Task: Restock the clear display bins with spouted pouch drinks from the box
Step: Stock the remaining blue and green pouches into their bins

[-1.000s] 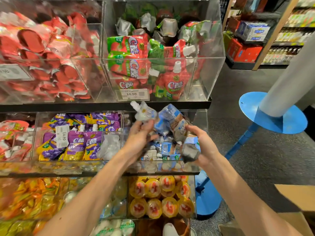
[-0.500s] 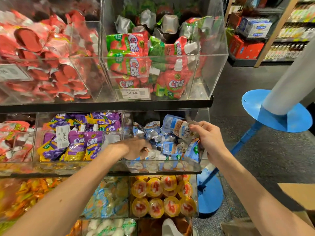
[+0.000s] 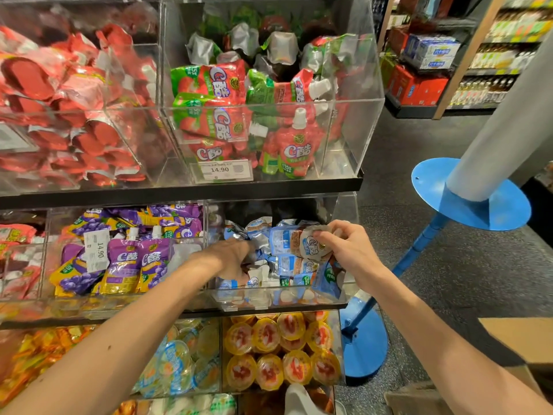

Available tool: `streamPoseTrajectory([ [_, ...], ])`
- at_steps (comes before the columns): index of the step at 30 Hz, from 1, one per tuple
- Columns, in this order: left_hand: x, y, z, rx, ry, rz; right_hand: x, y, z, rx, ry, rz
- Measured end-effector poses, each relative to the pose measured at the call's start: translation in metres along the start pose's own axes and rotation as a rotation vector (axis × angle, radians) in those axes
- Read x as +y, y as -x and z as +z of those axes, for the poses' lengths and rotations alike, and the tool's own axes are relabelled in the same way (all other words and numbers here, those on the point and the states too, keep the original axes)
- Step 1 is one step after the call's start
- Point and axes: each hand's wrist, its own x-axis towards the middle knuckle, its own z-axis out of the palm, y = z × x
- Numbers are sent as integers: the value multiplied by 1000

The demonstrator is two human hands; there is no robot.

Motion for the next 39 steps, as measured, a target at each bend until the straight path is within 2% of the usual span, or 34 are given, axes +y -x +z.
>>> streamPoseTrajectory([
  [4, -3, -1, -14, 89, 474, 204, -1, -3, 1, -40, 57, -20],
  [6, 10, -3, -17, 131, 605, 308, -4, -5, 3, -75, 106, -43],
  [8, 23, -9, -14, 199, 535, 342, -5, -7, 5, -104, 146, -64],
  [10, 29, -14, -11, 238, 407, 312, -4, -12, 4, -36, 189, -99],
  [14, 35, -31, 10, 108, 216, 264, -4, -23, -9, 188, 184, -175],
  [19, 42, -48, 38, 82, 106, 239, -4, -22, -13, 209, 217, -167],
  [25, 52, -53, 40, 127, -214, 263, 1, -18, -11, 201, 201, -157],
  [27, 52, -45, 30, 147, -146, 300, 1, -17, -11, 198, 185, -139],
  [30, 52, -24, -7, 213, 408, 347, -3, -15, -11, 204, 126, -139],
  [32, 58, -10, -29, 120, 678, 355, -9, -16, -8, 218, 83, -138],
  [34, 66, 1, -38, 97, 618, 410, -17, -20, -2, 214, 0, -113],
  [36, 65, 2, -38, 183, 511, 397, -26, -22, 4, 176, -103, -83],
  [39, 47, -8, -40, 309, 475, 373, -30, -25, 5, -3, -125, -84],
])
